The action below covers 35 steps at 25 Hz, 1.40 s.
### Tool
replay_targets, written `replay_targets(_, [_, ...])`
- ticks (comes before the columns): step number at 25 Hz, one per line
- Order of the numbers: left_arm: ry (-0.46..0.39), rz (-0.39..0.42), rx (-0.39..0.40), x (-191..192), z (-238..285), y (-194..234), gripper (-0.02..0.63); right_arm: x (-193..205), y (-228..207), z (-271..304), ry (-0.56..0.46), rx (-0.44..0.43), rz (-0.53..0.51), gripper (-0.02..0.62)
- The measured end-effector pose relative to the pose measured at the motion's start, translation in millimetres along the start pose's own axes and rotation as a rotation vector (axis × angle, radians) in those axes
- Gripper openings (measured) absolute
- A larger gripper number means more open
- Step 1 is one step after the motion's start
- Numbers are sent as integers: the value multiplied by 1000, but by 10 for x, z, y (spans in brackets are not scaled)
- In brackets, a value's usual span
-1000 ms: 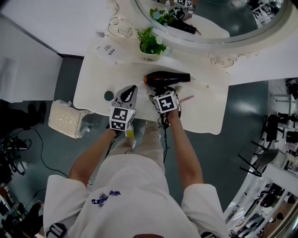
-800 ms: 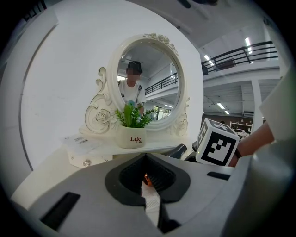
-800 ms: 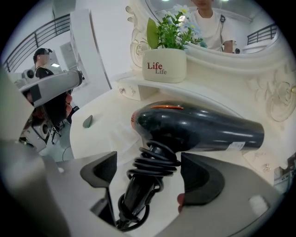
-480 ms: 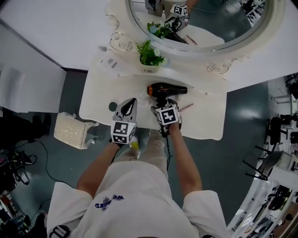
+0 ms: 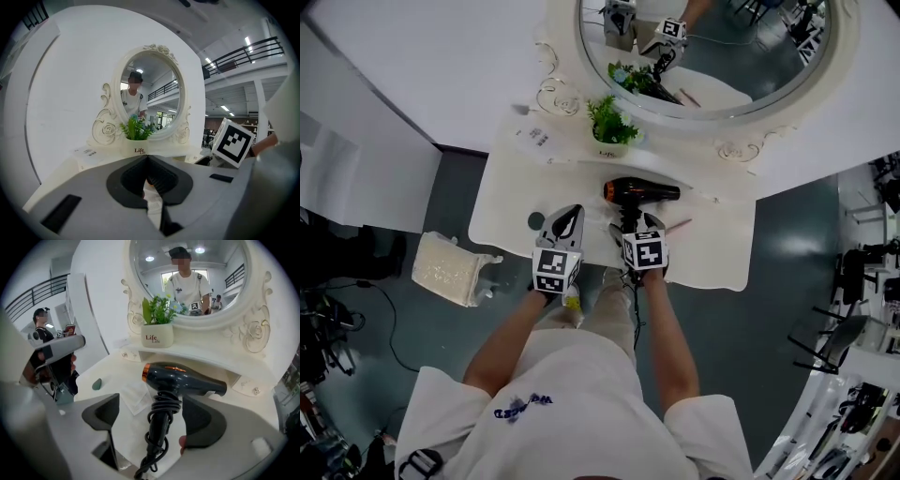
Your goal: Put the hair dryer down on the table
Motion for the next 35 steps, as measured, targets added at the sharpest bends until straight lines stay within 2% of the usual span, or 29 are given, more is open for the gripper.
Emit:
replay_targets(5, [-18,-30,12,-274,-144,-64,9,-299,72,-259,-101,16,17,426])
replay_targets(14, [-102,-3,48,-875,-325,-127,9,-892,145,-902,-305,90,1,413])
replay_targets(24, [-212,70,84,-1715,-517,-186,9,-1586,510,-1713,-544,50,-53,411])
replay_targets(30, [-215,121,156,-1878,-625,-499,9,-1916,683,-2019,-645,19,-66,411])
replay_targets(35, [-249,126,157,-2074,-680,-542,9,-2066,679,-2223,-692,23,-72,400])
Point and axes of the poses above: the fingertips, and each gripper's own axes: z forward along the fingers, y to its left, x out of its underside, the point moved 2 cm from there along -z, backward along the fingers, and after that the axes turned 11 degrees about -y, right-handed, at the moved point
